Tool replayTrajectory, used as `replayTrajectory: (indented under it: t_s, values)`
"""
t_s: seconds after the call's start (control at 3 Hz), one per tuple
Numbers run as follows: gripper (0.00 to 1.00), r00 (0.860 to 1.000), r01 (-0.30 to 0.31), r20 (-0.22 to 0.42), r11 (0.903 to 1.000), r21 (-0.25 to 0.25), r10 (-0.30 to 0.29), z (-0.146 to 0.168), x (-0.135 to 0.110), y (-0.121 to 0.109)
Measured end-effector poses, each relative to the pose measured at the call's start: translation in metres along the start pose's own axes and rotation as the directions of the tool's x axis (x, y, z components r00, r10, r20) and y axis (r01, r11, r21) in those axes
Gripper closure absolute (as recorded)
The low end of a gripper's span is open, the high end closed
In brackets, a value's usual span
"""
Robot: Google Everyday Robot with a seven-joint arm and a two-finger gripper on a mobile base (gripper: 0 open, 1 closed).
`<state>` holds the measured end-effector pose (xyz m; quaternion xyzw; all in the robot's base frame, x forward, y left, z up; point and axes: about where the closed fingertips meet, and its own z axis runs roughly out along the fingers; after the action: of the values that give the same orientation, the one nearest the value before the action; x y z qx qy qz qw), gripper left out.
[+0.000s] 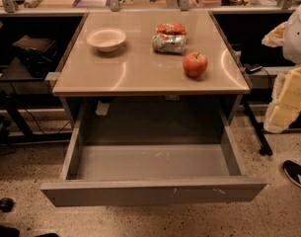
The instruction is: Place apple into top drawer
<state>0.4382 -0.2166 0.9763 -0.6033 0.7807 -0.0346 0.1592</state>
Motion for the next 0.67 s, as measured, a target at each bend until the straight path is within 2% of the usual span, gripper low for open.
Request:
replayTrajectory:
  t_s: [0.33,0.67]
  values:
    - [0.00,1.000,0.000,0.000,1.0000,0.000,0.000,0.000,0.000,0.000]
    - [0.00,0.997,0.017,0.076,0.9998,-0.007,-0.016,0.007,-0.012,-0.032]
